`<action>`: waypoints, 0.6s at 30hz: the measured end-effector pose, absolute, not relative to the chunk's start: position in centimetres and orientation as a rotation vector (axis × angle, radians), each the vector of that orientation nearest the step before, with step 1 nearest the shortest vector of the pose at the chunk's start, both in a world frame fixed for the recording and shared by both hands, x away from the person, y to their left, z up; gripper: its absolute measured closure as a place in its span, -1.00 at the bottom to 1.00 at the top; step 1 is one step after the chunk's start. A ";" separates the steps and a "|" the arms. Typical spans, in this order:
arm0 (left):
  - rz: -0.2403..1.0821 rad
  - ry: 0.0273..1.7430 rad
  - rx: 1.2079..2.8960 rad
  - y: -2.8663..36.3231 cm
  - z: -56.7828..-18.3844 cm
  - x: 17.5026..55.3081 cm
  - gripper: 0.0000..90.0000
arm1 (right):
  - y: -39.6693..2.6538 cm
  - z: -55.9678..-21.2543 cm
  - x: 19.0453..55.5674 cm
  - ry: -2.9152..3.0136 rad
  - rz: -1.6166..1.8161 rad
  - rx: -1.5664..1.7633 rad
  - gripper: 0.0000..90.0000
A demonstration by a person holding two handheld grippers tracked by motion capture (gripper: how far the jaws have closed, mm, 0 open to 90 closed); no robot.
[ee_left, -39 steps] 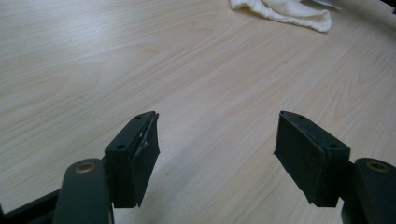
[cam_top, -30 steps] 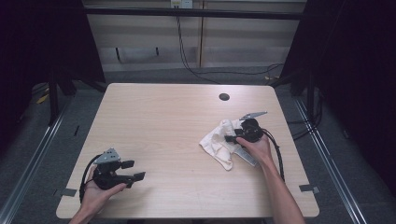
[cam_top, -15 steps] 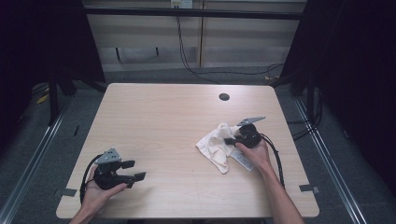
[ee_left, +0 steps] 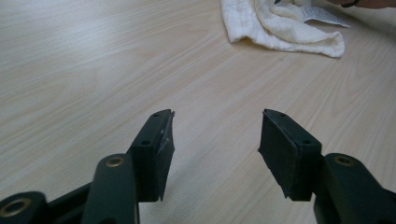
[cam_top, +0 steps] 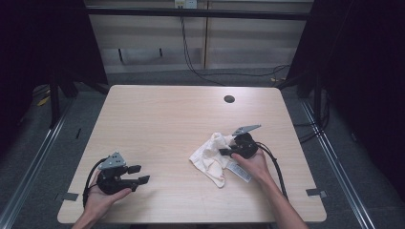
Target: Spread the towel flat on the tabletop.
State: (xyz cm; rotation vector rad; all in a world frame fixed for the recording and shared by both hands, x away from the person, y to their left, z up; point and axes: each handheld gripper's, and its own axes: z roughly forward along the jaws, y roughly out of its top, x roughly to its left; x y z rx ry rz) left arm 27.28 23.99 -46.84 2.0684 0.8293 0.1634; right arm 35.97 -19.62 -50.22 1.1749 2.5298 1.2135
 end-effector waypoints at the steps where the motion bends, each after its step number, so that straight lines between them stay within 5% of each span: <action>1: 0.165 0.833 2.065 23.9 -46.8 27.3 0.04 | -19.4 -50.1 35.9 2.531 1.210 1.169 0.77; 9: 0.154 0.764 2.109 21.5 -46.3 28.0 0.23 | -17.7 -49.7 34.7 2.586 1.219 1.121 0.70; 18: 0.059 0.675 2.106 18.1 -45.6 29.0 0.33 | -17.8 -47.6 32.7 2.600 1.229 1.075 -0.13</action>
